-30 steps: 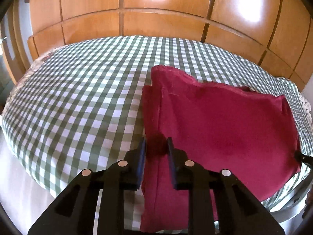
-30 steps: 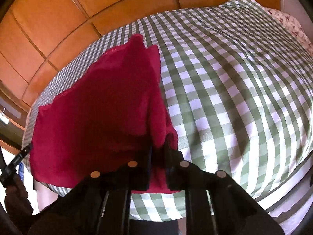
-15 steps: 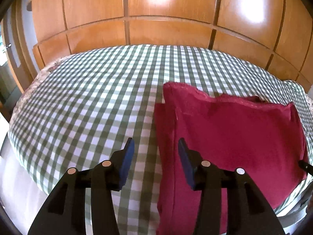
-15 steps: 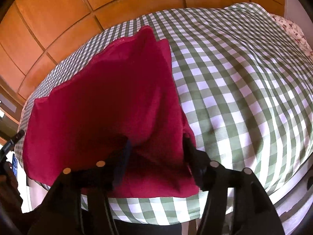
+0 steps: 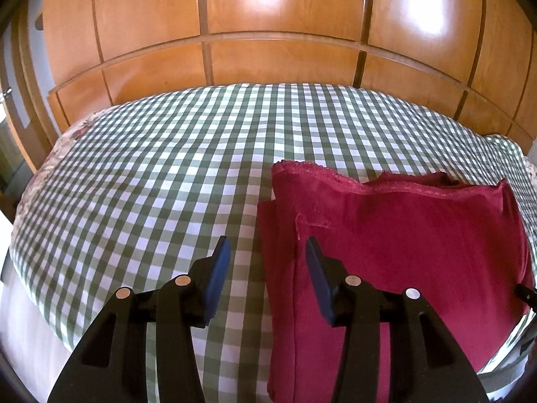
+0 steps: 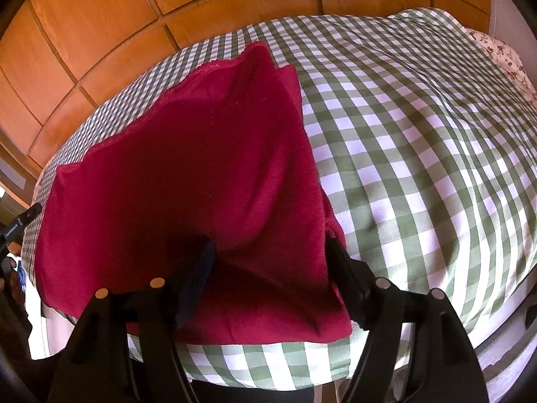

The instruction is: Fold small clothes

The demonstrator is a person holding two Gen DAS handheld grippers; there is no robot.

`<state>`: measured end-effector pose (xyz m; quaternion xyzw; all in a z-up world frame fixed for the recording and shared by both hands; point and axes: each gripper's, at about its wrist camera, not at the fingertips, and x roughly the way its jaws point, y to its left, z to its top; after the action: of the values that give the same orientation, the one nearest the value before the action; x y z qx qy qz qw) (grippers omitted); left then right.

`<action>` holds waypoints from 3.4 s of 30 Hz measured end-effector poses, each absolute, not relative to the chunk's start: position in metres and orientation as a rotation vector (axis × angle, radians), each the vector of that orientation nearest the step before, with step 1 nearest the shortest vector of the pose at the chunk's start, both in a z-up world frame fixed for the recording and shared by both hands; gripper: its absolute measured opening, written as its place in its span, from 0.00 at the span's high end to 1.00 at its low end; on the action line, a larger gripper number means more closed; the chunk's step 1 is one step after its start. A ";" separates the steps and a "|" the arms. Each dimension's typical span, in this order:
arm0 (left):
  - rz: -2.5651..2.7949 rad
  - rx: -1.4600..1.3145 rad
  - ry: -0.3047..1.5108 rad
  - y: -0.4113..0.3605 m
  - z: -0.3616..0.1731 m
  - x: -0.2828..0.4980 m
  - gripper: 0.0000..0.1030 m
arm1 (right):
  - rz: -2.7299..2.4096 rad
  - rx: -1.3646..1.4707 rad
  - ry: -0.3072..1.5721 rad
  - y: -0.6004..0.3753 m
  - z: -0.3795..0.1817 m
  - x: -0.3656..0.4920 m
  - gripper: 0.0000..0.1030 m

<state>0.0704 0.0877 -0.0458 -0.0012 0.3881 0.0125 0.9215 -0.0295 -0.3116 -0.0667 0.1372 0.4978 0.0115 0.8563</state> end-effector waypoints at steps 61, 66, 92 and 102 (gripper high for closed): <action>0.030 -0.081 0.848 0.077 -0.080 0.160 0.78 | -0.135 0.216 0.898 -0.343 -0.057 0.143 0.62; 0.067 -0.067 0.748 0.079 -0.055 0.130 0.57 | -0.094 0.149 0.805 -0.324 -0.019 0.114 0.42; 0.011 0.036 0.730 0.048 -0.072 0.027 0.34 | 0.271 0.134 0.916 -0.233 -0.037 0.002 0.18; -0.047 0.077 0.736 0.023 -0.070 0.019 0.34 | 0.000 0.439 0.911 -0.366 -0.039 -0.014 0.16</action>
<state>0.0194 0.0234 -0.0701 0.0378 0.3594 -0.0229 0.9321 -0.0135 -0.3656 -0.0391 0.2101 0.4365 -0.0002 0.8748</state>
